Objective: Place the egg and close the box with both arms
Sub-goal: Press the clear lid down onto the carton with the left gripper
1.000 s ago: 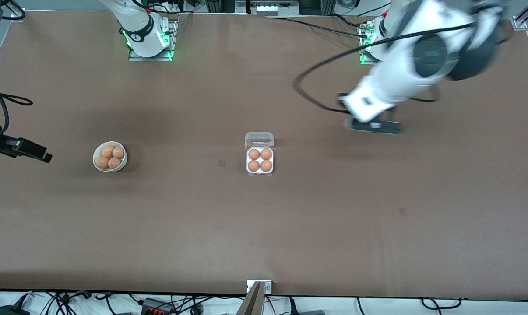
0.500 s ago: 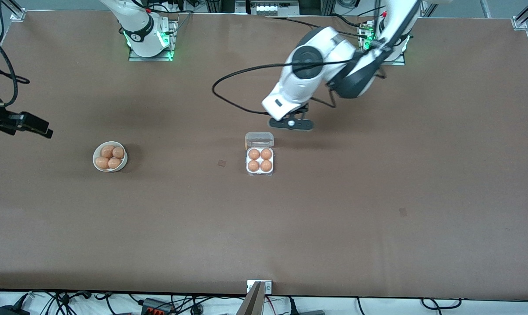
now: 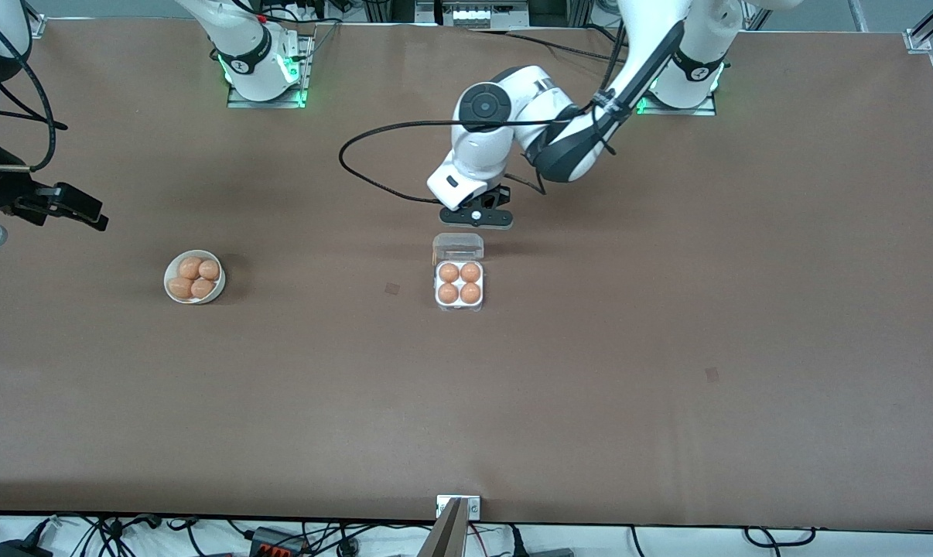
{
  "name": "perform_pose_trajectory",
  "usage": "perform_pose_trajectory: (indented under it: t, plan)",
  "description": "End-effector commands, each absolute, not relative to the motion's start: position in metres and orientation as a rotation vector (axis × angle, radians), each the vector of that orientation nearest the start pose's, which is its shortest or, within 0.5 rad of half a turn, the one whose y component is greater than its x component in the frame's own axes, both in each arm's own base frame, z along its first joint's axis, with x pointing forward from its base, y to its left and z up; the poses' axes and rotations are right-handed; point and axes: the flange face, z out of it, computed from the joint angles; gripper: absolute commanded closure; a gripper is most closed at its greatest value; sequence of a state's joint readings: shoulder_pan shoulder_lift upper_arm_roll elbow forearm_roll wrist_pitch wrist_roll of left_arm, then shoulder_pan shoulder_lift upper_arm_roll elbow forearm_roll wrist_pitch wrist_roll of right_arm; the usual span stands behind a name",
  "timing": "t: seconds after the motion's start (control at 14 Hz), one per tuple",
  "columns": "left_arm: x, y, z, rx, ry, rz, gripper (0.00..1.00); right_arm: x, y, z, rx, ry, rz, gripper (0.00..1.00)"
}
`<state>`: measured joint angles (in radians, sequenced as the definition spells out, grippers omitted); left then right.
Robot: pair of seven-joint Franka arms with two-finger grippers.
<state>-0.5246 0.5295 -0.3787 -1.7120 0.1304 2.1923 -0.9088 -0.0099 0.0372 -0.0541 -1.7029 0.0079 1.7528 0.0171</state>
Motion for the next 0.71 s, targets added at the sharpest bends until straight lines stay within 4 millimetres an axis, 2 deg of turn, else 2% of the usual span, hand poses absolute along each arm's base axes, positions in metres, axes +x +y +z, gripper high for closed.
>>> perform_pose_trajectory:
  t: [0.0,0.14,0.29,0.43,0.64]
  plan:
    - [0.437,-0.516,0.286,-3.176,0.05,0.041,0.99,0.576,-0.034,0.567,-3.142,0.108,-0.065,0.0]
    - [0.438,-0.521,0.278,-3.205,0.014,0.021,0.99,0.577,-0.036,0.57,-3.141,0.094,-0.072,0.0]
    - [0.438,-0.524,0.276,-3.223,0.017,-0.002,0.99,0.577,-0.036,0.572,-3.141,0.092,-0.075,0.0]
    - [0.438,-0.525,0.266,-3.208,0.057,-0.038,0.99,0.577,-0.035,0.572,-3.141,0.094,-0.075,0.0]
    - [0.441,-0.524,0.264,-3.197,0.075,-0.061,0.99,0.576,-0.033,0.57,-3.143,0.087,-0.053,0.0]
